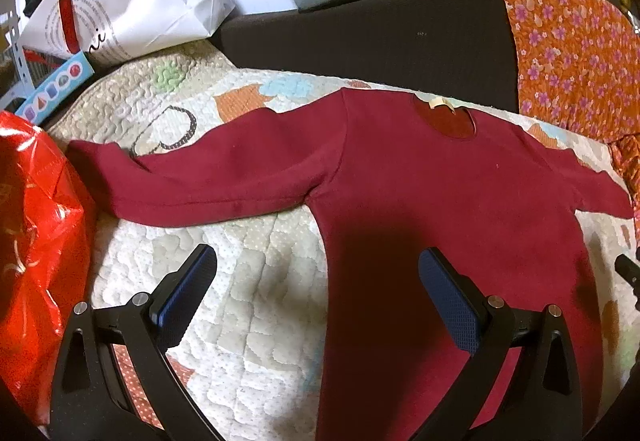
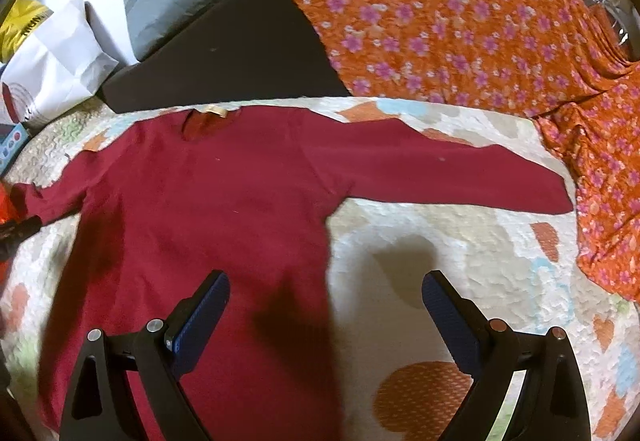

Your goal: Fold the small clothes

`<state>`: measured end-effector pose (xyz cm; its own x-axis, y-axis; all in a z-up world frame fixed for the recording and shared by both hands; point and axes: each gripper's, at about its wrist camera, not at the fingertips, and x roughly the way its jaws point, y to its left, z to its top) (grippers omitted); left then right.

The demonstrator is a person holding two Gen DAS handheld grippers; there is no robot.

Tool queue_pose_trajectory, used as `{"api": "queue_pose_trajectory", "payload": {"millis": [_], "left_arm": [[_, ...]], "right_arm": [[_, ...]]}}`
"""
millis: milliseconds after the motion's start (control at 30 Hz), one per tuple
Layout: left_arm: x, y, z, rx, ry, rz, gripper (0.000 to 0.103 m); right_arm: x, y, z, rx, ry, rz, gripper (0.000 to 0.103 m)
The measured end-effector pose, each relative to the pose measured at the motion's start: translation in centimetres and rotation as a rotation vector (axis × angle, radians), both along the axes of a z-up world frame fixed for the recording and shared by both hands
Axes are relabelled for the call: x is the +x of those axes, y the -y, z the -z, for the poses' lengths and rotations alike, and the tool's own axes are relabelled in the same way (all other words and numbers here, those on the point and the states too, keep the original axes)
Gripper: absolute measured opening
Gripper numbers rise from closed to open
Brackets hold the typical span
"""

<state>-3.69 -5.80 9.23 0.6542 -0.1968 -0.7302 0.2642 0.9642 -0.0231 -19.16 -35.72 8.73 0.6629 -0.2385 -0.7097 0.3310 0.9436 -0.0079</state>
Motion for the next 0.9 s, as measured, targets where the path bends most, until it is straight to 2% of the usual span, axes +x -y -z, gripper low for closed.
{"api": "queue_pose_trajectory", "payload": {"millis": [300,400,500,633,900], "left_arm": [[1.3,-0.3,0.5,0.015,-0.026,-0.024,0.102],[2.6,-1.8,0.9,-0.020,-0.063,-0.076,0.102],[4.0,-3.4,1.7,-0.063,-0.122,-0.130,0.102],[5.4,-5.2,2.1,-0.084,-0.159,-0.191,0.102],[7.5,-10.1,1.6,-0.175,-0.206,-0.319,0.102]], "right_arm": [[2.7,-3.0,0.2,0.036,0.000,-0.044,0.096],[4.3,-4.3,0.5,0.064,-0.013,-0.077,0.095],[6.1,-5.9,1.0,0.094,-0.021,-0.103,0.090],[8.9,-8.6,1.7,0.155,-0.045,-0.166,0.088],[13.4,-15.4,1.9,0.123,-0.050,-0.338,0.086]]}}
